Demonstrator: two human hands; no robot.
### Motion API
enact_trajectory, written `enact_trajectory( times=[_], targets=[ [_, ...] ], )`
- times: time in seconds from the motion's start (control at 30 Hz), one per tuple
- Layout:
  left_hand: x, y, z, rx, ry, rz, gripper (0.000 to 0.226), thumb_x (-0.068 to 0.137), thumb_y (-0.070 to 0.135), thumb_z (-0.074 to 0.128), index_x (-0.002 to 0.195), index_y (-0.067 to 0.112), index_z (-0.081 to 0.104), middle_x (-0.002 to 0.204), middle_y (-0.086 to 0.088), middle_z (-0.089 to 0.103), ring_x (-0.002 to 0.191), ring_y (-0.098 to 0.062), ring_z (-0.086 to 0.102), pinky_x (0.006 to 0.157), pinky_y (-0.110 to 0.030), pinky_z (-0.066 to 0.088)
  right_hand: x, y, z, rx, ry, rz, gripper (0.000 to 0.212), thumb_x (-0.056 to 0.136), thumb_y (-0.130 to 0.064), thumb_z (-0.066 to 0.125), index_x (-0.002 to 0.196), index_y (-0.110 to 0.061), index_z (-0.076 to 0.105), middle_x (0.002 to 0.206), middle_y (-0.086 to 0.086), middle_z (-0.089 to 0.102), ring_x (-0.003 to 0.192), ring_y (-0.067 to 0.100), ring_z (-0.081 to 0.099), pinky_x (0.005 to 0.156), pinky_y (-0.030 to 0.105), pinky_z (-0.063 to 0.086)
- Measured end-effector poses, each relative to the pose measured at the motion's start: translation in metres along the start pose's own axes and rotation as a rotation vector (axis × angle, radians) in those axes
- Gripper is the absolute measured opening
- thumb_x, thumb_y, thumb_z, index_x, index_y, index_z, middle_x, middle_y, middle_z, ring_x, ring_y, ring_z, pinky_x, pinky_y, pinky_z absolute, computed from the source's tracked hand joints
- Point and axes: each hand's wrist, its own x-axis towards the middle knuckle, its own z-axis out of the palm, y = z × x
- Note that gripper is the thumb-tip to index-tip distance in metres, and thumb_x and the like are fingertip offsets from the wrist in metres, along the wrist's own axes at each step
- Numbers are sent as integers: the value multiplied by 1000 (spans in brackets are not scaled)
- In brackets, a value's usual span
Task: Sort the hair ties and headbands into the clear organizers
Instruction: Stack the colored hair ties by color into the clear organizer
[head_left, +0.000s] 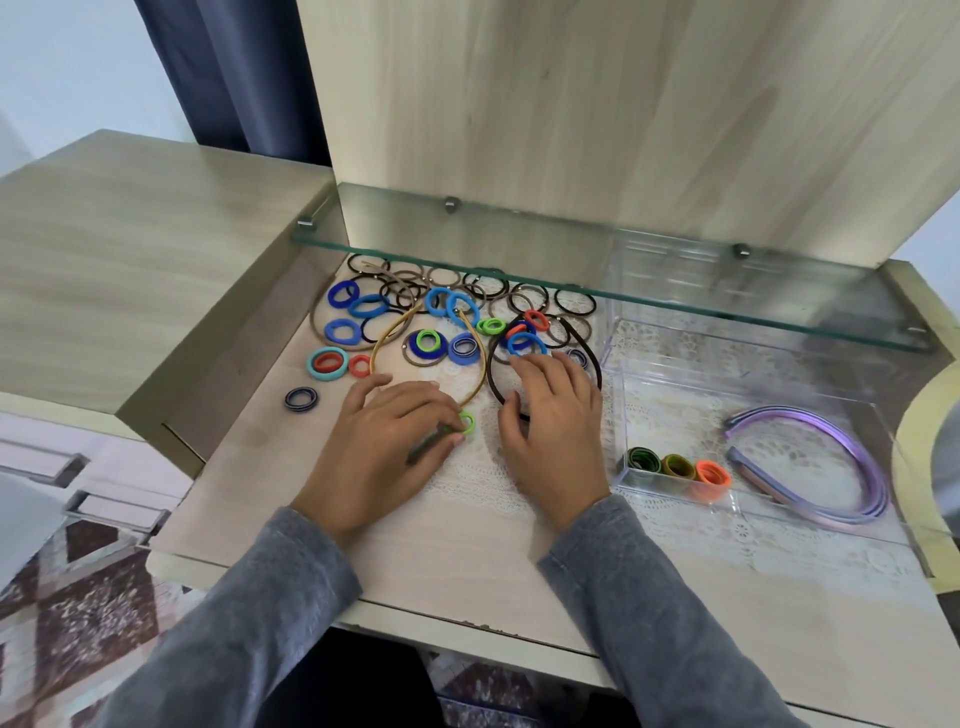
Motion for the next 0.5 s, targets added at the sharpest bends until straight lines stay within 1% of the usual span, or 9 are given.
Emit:
enact_trajectory(
  times=[0.1, 0.2, 0.3, 0.37, 0.43, 0.5],
  targets=[
    [1, 0, 1, -30, -24, 46, 16, 92, 41, 62, 94, 29, 72, 109, 19, 70, 118, -8, 60, 105, -37, 31, 14, 0, 2, -59, 46, -20, 39, 90, -30, 42, 120, -17, 63, 119, -1, 62, 117, 24, 50, 99, 44, 40],
    [1, -2, 4, -49, -57, 56, 11, 90, 40, 66, 94, 32, 72, 110, 20, 70, 119, -6, 60, 105, -36, 30, 29, -1, 10, -76, 86, 15, 32, 91, -27, 48, 117, -18, 65, 113, 0, 64, 107, 25, 52, 90, 43, 44],
    [2, -4, 5, -67, -75, 24, 12, 90, 43, 64, 95, 35, 73, 111, 23, 69, 120, -5, 59, 105, -36, 29, 44, -1, 19, -94, 110, 26, 26, 91, -23, 56, 113, -18, 68, 109, 1, 66, 101, 26, 53, 85, 41, 43],
    [2, -5, 5, -81, -84, 18, 13, 90, 44, 64, 95, 36, 72, 112, 23, 69, 121, -4, 58, 105, -38, 30, 53, -3, 22, -105, 121, 19, 22, 91, -22, 57, 108, -16, 71, 103, 1, 66, 94, 25, 53, 80, 37, 42],
    [4, -4, 4, -90, -92, 11, 16, 90, 45, 63, 99, 35, 71, 115, 22, 68, 120, -3, 58, 105, -37, 30, 60, -6, 25, -126, 112, 22, 19, 92, -24, 57, 101, -15, 72, 96, 1, 66, 89, 26, 52, 75, 37, 41],
    [5, -2, 2, -105, -89, -19, 23, 89, 46, 62, 107, 33, 69, 119, 20, 65, 118, -2, 57, 105, -35, 30, 67, -9, 26, -179, 80, 39, 21, 93, -28, 56, 97, -14, 71, 95, 2, 66, 90, 27, 52, 74, 38, 41]
  ],
)
